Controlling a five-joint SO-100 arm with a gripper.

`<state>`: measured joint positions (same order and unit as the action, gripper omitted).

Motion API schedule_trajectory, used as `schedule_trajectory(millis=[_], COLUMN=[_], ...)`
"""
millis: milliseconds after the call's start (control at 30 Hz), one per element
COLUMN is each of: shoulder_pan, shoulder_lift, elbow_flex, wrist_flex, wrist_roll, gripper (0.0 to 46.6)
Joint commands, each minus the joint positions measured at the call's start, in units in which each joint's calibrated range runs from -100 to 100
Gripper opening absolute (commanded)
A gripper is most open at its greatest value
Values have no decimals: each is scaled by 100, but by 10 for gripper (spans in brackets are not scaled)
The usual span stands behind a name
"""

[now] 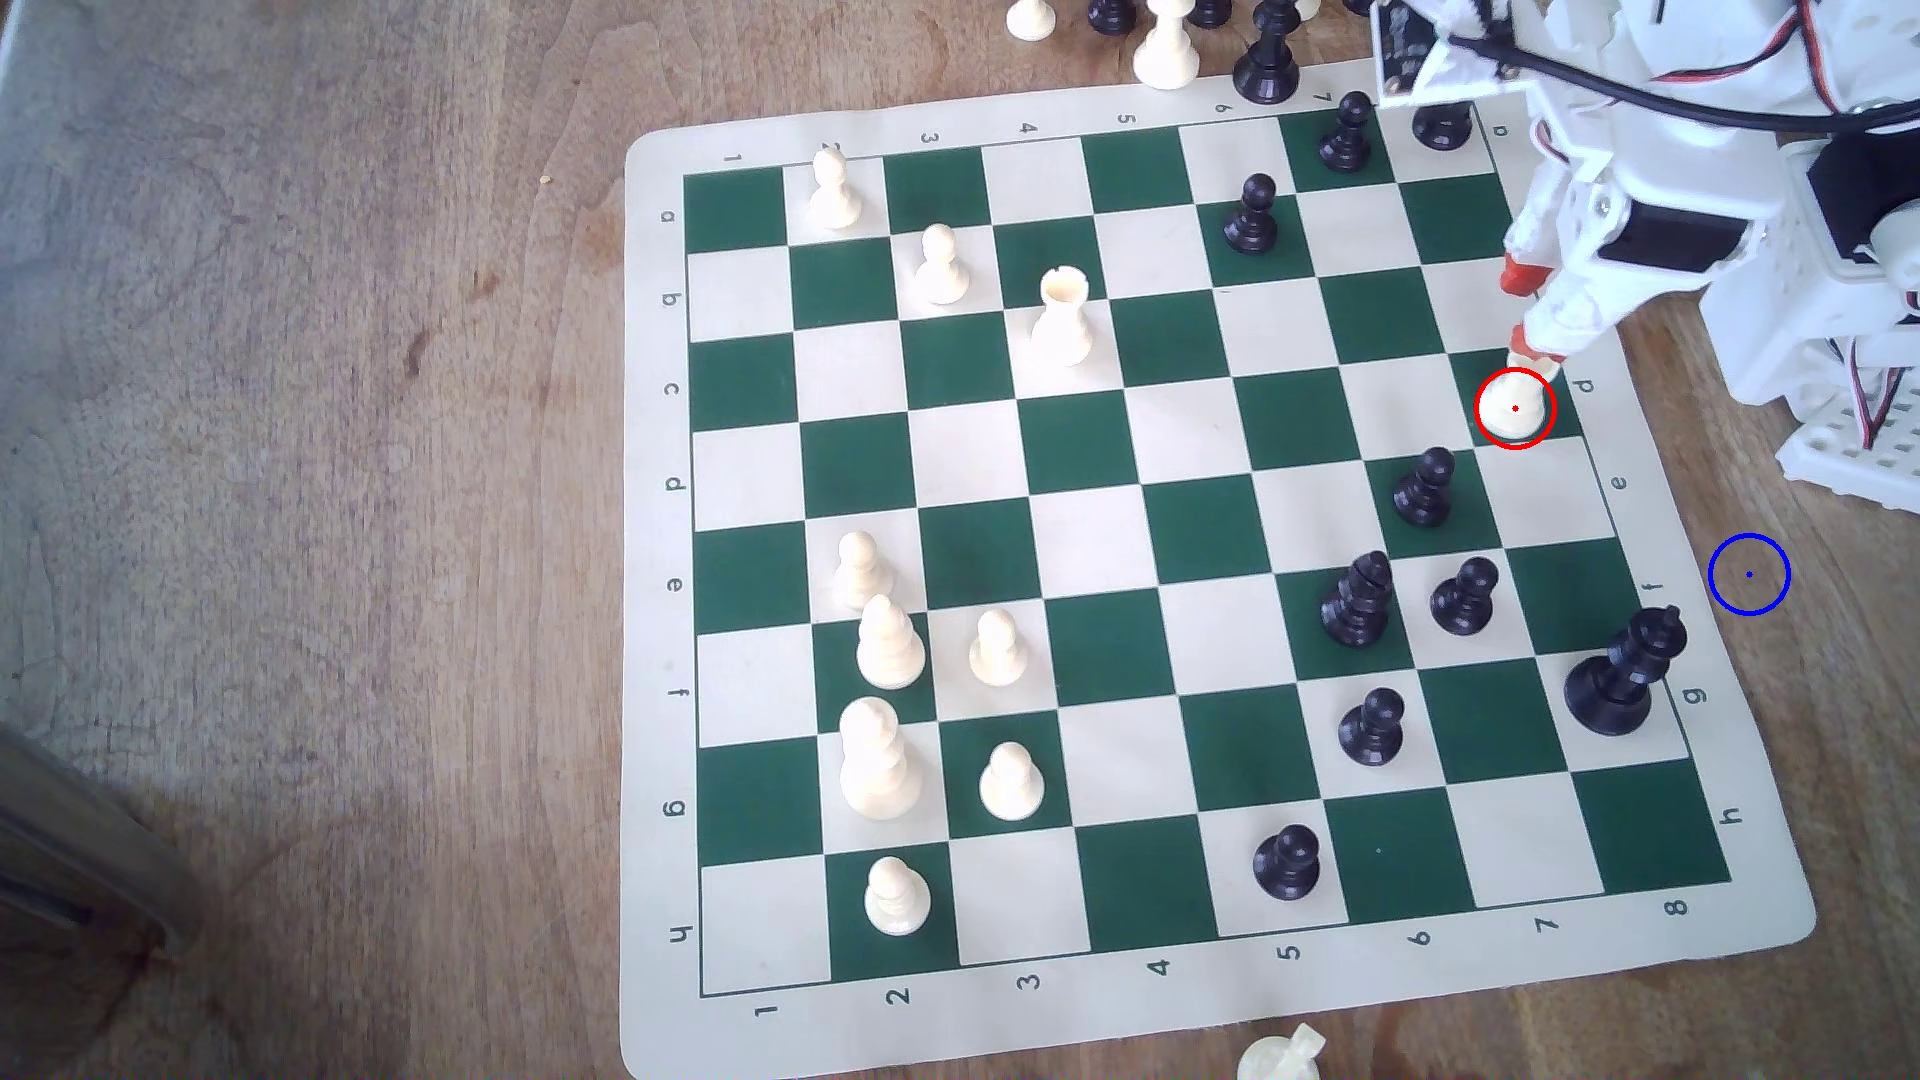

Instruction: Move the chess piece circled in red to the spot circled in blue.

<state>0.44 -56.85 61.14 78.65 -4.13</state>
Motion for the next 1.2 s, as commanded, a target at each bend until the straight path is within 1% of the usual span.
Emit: schedule_trajectory(millis=[0, 133, 400, 833, 933, 1067, 1100, 1133, 1167], shoulder_pan=[155, 163, 273, 296, 280, 312, 335, 351, 351], shoulder_lift=[65, 48, 193, 362, 379, 464, 515, 626, 659], elbow_flex=[-203, 187, 776, 1076, 1076, 1039, 1012, 1003, 1003], wrist_flex=[22, -158, -682, -1034, -1042, -1026, -1026, -1026, -1018], wrist_roll=[39, 49, 68, 39, 34, 63, 78, 122, 137], gripper=[131, 148, 148, 139, 134, 115, 108, 89, 80])
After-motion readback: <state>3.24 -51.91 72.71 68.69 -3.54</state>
